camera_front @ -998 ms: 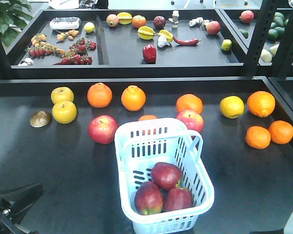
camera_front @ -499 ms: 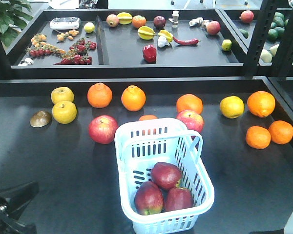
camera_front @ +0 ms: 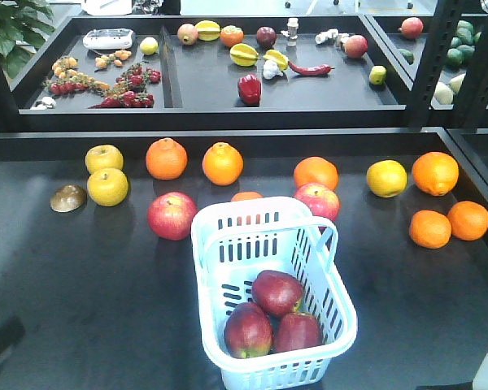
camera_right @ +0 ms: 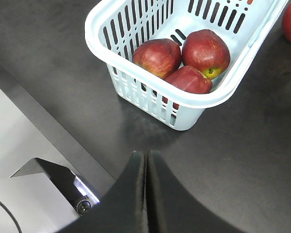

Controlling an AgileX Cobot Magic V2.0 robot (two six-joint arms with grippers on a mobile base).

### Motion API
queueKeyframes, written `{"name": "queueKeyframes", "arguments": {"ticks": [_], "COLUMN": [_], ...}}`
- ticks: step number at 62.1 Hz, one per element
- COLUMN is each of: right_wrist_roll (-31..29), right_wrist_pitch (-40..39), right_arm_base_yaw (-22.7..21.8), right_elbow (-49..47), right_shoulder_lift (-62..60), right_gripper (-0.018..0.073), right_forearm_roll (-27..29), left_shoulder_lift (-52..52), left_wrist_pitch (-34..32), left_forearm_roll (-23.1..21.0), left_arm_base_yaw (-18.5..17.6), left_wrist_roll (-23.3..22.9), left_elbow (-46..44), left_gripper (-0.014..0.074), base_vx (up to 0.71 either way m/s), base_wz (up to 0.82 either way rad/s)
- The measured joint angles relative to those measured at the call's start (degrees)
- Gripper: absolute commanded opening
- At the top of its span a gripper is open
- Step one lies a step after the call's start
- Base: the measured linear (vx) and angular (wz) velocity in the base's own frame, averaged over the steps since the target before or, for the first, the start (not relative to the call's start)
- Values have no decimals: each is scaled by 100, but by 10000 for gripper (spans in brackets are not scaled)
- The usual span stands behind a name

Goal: Pick three apples into basket with both arms

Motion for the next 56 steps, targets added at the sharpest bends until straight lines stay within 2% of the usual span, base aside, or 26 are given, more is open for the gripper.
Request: {"name": "queueKeyframes", "arguments": {"ticks": [5, 12, 21, 26, 31, 40, 52, 56], "right_wrist_roll": [0, 0, 0, 0, 0, 0, 0, 0], "right_wrist_pitch": [0, 0, 0, 0, 0, 0, 26, 54], "right_arm_base_yaw": [0, 0, 0, 0, 0, 0, 0, 0], "right_elbow": [0, 0, 0, 0, 0, 0, 0, 0], "right_shoulder_lift": [0, 0, 0, 0, 0, 0, -20, -34], "right_gripper": [-9, -9, -9, -9, -9, -9, -9, -9], "right_forearm_roll": [0, 0, 0, 0, 1, 1, 6, 6], "left_shoulder_lift": [-253, -587, -903, -1138, -1435, -2181, -2505, -2520], "left_wrist_pitch": [208, 319, 418, 473, 485, 610, 1199, 1409], "left_forearm_roll": [1005, 1671, 2455, 2777, 2869, 2952, 3186, 3186], "left_arm_base_yaw": [0, 0, 98, 318, 682, 1555, 2726, 3041], "left_wrist_roll": [-829, -1510, -1664, -1684, -1684, -1684, -1753, -1963], "left_elbow": [304, 557, 592, 597, 597, 597, 597, 597], "left_gripper": [-6, -6, -6, -6, -6, -6, -6, -6], "base_vx": [0, 0, 0, 0, 0, 0, 0, 0], "base_wz": [0, 0, 0, 0, 0, 0, 0, 0]}}
